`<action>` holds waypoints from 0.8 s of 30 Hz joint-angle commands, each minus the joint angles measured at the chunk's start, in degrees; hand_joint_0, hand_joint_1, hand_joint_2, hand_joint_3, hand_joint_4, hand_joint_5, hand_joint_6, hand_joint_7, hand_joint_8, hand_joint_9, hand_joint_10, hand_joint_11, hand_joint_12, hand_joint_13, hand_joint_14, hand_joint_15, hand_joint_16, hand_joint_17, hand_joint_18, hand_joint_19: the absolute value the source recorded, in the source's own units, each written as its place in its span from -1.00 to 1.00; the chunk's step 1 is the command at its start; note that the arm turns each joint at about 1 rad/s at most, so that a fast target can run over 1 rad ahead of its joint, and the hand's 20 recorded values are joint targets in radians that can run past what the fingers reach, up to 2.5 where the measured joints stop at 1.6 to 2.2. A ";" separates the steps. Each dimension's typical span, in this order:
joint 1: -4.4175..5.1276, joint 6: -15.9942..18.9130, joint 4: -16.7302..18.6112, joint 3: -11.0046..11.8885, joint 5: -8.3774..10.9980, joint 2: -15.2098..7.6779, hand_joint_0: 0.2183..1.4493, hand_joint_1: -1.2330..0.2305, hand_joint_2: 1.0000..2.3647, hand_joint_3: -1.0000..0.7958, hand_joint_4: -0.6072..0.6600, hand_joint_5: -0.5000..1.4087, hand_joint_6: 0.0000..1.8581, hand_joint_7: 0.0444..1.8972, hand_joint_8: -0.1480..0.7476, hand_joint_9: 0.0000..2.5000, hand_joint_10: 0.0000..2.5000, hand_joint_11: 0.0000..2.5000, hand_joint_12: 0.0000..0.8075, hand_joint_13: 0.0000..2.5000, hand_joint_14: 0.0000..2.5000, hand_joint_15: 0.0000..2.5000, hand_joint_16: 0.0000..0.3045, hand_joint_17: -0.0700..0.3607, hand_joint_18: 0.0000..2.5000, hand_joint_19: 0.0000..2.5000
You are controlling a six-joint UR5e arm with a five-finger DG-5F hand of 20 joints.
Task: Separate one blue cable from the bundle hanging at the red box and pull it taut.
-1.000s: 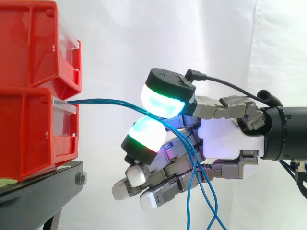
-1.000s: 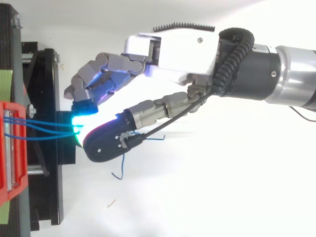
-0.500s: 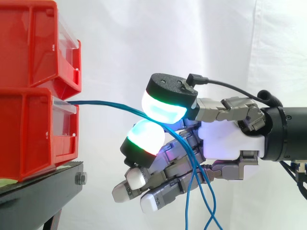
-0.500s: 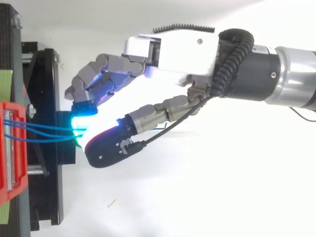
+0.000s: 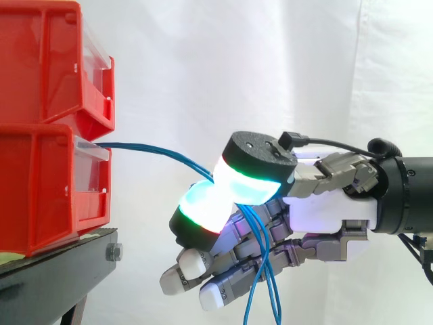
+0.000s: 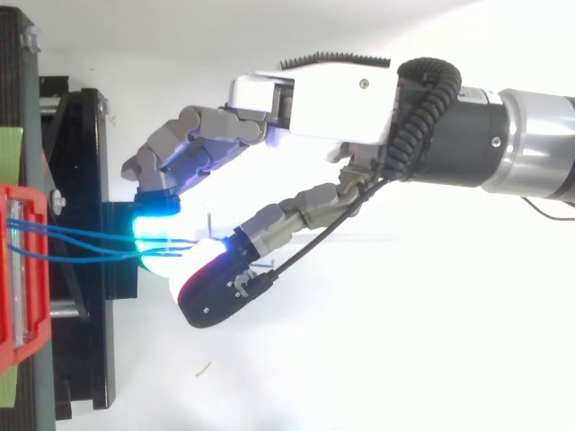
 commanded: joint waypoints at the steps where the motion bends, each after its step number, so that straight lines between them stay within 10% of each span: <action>1: 0.00 -0.01 0.04 -0.03 -0.08 0.00 -0.22 -0.47 -1.00 -0.44 0.30 -0.70 -0.04 0.01 0.09 -0.46 -0.99 -0.50 -0.02 -0.67 -1.00 -0.91 -0.66 -0.13 -0.52 -0.87; 14: 0.00 -0.44 0.39 -0.03 0.10 0.00 -0.39 0.13 -1.00 -0.44 0.24 -0.66 -0.08 0.06 0.12 -0.39 -0.99 -0.53 -0.02 -0.65 -1.00 -0.88 -0.65 -0.12 -0.53 -0.78; 24: 0.18 -0.27 0.66 -0.03 0.18 0.00 -0.27 -0.38 -0.98 -0.21 0.13 -0.69 -0.01 0.05 0.14 -0.39 -0.99 -0.48 0.00 -0.62 -1.00 -0.88 -0.65 -0.12 -0.48 -0.82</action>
